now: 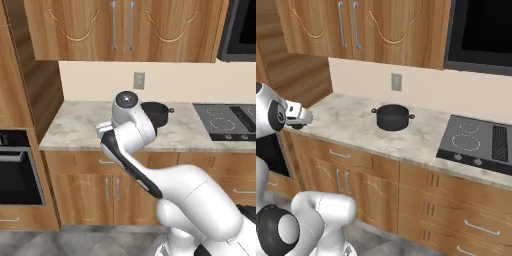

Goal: Turn on the sink faucet. Then move the lime from the counter to the sink. Turn off the sink. Move the vegetable from the sink to the pot next to the stove. Finally move the pot to the rear right burner.

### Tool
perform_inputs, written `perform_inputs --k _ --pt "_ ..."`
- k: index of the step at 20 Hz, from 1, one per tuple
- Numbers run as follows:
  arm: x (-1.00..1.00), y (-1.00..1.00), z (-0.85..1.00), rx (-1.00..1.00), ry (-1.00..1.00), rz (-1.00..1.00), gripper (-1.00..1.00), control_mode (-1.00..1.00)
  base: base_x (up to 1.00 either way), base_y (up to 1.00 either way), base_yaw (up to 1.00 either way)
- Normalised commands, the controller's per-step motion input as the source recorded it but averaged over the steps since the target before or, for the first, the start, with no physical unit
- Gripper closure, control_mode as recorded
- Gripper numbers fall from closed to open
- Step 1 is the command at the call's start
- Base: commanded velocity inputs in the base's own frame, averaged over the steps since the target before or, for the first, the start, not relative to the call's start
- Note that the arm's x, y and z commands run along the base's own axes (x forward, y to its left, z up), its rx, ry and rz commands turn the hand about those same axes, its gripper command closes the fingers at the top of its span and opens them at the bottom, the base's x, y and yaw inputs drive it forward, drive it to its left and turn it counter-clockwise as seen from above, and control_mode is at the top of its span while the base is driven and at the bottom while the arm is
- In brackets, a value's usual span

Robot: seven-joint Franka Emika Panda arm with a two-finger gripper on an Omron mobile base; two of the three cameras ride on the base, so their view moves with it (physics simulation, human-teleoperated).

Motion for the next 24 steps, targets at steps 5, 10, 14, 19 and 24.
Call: perform_inputs --k 5,10,14,19,24 --pt "0.0 0.0 0.0 0.0 0.0 0.0 1.0 1.0 0.4 -0.62 -0.22" --pt "0.0 0.0 0.0 0.0 0.0 0.0 1.0 1.0 0.4 -0.61 -0.22" --pt "0.0 0.0 0.0 0.0 0.0 0.0 1.0 1.0 0.42 -0.54 -0.21" --pt "0.0 0.0 0.0 0.0 0.0 0.0 1.0 1.0 0.51 -0.51 -0.19" --pt "0.0 0.0 0.0 0.0 0.0 0.0 1.0 1.0 0.44 -0.51 -0.16"
